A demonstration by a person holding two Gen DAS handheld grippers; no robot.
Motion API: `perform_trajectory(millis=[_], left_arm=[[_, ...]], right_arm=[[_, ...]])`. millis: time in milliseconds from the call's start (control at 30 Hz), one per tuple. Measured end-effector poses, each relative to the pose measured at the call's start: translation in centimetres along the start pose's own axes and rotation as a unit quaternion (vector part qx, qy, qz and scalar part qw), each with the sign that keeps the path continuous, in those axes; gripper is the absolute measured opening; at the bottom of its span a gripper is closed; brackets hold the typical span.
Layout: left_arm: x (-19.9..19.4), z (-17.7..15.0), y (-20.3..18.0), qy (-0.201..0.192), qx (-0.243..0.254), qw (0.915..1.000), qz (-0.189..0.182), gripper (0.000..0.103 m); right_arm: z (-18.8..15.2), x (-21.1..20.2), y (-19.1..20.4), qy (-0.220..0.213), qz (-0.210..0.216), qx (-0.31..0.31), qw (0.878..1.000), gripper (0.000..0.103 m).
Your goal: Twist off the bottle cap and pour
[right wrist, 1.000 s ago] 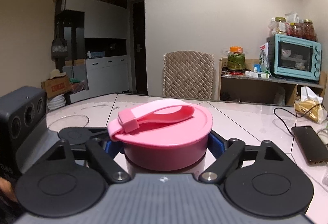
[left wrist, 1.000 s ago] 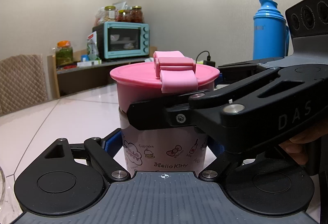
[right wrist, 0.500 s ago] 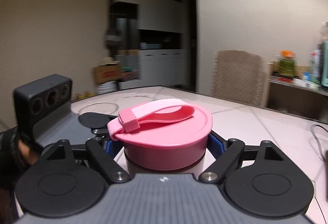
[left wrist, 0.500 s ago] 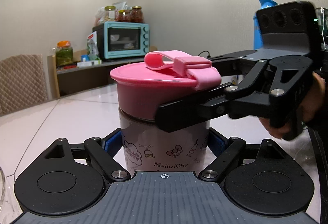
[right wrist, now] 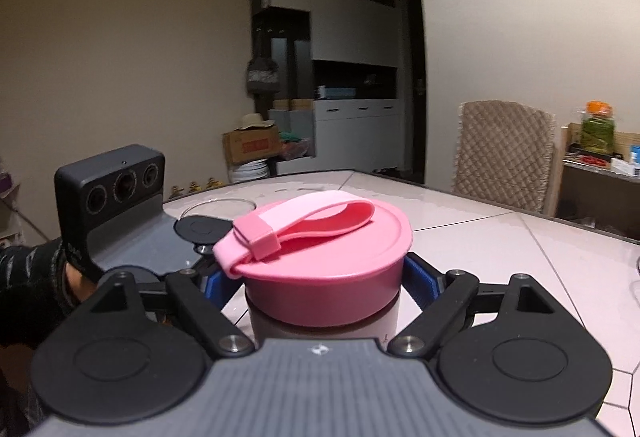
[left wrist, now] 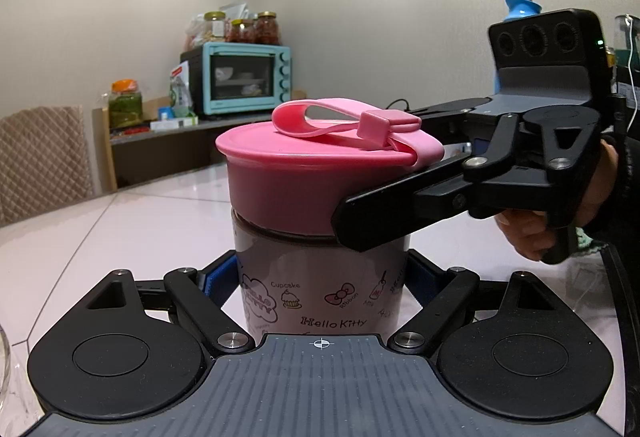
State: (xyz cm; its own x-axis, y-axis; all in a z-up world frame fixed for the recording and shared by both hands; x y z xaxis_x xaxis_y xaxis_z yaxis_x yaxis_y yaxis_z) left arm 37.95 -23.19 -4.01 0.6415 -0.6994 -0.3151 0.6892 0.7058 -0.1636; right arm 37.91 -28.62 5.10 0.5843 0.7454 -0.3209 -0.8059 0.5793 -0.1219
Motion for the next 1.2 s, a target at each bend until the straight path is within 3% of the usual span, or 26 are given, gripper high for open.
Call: perform_trajectory(millis=[300, 733, 1200], left_arm=[[0.0, 0.0, 0.2, 0.0, 0.0, 1.0, 0.0, 0.089], [0.1, 0.0, 0.6, 0.0, 0.001, 1.0, 0.001, 0.089], [0.3, 0.0, 0.6, 0.0, 0.001, 1.0, 0.002, 0.089]], right_arm=[[-0.1, -1.3, 1.2, -0.009, -0.088, 0.026, 0.996, 0.094], [-0.8, -1.1, 1.4, -0.017, -0.181, 0.063, 0.981, 0.095], [-0.9, 0.4, 1.1, -0.008, -0.225, 0.067, 0.972, 0.095]])
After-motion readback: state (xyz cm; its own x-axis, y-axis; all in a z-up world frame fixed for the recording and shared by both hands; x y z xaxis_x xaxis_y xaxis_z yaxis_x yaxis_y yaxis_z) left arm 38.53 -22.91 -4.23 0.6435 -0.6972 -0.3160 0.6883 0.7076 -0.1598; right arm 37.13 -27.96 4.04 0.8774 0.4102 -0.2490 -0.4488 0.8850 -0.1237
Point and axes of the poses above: each gripper's, at about its wrist camera, not at the fingertips, and x roughly the way its jaws point, y to its left, z to its top, the point moved 10 cm from there along x, roughly the way its jaws point, and after that the axes turned 10 degrees about -x, right-handed, at the moved point
